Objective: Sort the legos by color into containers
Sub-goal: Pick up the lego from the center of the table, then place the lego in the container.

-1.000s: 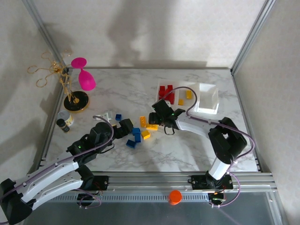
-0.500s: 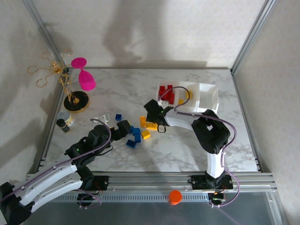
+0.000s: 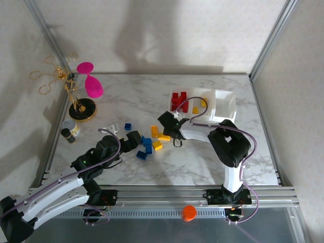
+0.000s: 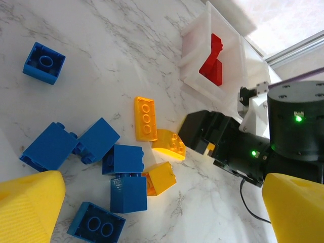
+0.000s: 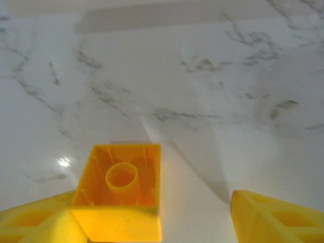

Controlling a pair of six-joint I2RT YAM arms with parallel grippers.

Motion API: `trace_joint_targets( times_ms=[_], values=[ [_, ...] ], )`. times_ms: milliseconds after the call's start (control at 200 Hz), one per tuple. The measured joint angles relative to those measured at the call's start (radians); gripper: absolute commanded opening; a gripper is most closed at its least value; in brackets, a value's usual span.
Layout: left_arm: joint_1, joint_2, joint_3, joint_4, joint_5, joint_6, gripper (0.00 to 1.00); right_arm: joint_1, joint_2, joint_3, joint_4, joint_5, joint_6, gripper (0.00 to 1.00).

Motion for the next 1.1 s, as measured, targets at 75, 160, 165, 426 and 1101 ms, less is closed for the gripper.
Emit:
trace_joint_targets(
  times_ms=[75,160,165,426,1101],
  values=[
    [0.0,0.0,-0.007,0.003,0.0,-0.003,1.0,0.0,-0.014,-0.017,-0.003,0.003,-0.001,0.6],
    [0.0,0.002,-0.011,0.003,0.0,-0.006,1.0,0.0,-0.014,-0.018,0.003,0.007,-0.009,0.57],
    [0.0,0.002,-0.011,0.003,0.0,-0.006,1.0,0.0,-0.014,-0.018,0.004,0.007,-0.011,0.57],
    [0.0,0.007,-0.011,0.003,0.0,-0.007,1.0,-0.025,-0.014,-0.026,0.077,-0.013,-0.079,0.42],
    [-0.021,0.184,0.025,0.098,0.081,0.017,1.0,-0.228,-0.309,-0.032,0.024,-0.027,-0.227,0.34]
  ],
)
